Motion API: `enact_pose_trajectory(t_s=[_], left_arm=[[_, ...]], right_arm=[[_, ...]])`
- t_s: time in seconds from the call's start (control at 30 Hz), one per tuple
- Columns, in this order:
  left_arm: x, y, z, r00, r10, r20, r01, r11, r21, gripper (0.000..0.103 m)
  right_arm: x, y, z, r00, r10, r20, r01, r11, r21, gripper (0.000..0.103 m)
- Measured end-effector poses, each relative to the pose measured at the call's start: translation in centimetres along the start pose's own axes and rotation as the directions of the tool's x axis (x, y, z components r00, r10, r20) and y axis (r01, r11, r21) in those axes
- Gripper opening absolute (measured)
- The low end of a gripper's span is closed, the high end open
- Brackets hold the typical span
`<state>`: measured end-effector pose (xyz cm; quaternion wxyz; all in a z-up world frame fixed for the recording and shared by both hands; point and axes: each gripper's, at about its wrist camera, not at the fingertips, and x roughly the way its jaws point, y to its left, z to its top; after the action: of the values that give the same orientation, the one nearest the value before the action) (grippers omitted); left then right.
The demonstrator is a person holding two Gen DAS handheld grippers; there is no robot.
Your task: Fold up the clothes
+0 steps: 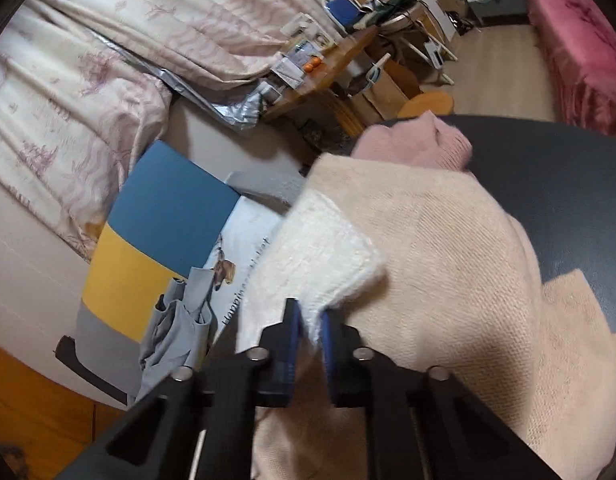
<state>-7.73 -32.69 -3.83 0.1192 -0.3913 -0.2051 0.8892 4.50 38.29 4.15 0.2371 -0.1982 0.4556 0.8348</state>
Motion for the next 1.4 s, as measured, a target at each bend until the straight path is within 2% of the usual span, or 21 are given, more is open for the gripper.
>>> enact_pose_trajectory(t_s=[0.17, 0.33, 0.53, 0.67, 0.8, 0.9, 1.03, 1.27, 1.4], left_arm=[[0.0, 0.4, 0.1, 1.000, -0.023, 0.001, 0.023, 1.000, -0.019, 0.020], [0.0, 0.5, 0.0, 0.999, -0.035, 0.003, 0.036, 0.999, -0.030, 0.020], [0.1, 0.6, 0.1, 0.999, -0.039, 0.003, 0.039, 0.999, -0.034, 0.020], [0.2, -0.4, 0.3, 1.000, -0.002, -0.012, 0.002, 1.000, 0.005, 0.020], [-0.1, -1.2, 0.5, 0.999, -0.019, -0.028, 0.020, 0.999, 0.029, 0.021], [-0.5, -1.3, 0.6, 0.999, -0.038, -0.033, 0.038, 0.999, 0.010, 0.021], [-1.0, -1.0, 1.1, 0.998, -0.057, -0.025, 0.057, 0.998, -0.027, 0.021], [-1.2, -2.2, 1.6, 0.998, -0.066, -0.019, 0.066, 0.998, -0.008, 0.021], [-0.3, -3.3, 1.9, 0.997, -0.063, -0.041, 0.063, 0.998, -0.004, 0.021]], right_arm=[[-1.8, 5.0, 0.1, 0.996, 0.080, 0.025, -0.077, 0.991, -0.112, 0.008], [-3.0, 11.3, -1.4, 0.987, 0.163, 0.016, -0.156, 0.966, -0.208, 0.008], [-3.3, 18.2, -4.7, 0.972, 0.235, -0.029, -0.232, 0.922, -0.309, 0.008], [-3.0, 22.0, -8.1, 0.954, 0.285, -0.091, -0.299, 0.889, -0.347, 0.008], [-2.3, 25.4, -12.6, 0.925, 0.332, -0.186, -0.379, 0.844, -0.380, 0.008], [-1.3, 27.9, -17.0, 0.896, 0.347, -0.277, -0.437, 0.805, -0.402, 0.008], [0.8, 30.1, -23.0, 0.853, 0.341, -0.394, -0.493, 0.774, -0.397, 0.008], [5.7, 31.8, -35.0, 0.785, 0.248, -0.568, -0.532, 0.740, -0.412, 0.007], [8.2, 30.6, -39.8, 0.755, 0.166, -0.635, -0.526, 0.731, -0.435, 0.006]])
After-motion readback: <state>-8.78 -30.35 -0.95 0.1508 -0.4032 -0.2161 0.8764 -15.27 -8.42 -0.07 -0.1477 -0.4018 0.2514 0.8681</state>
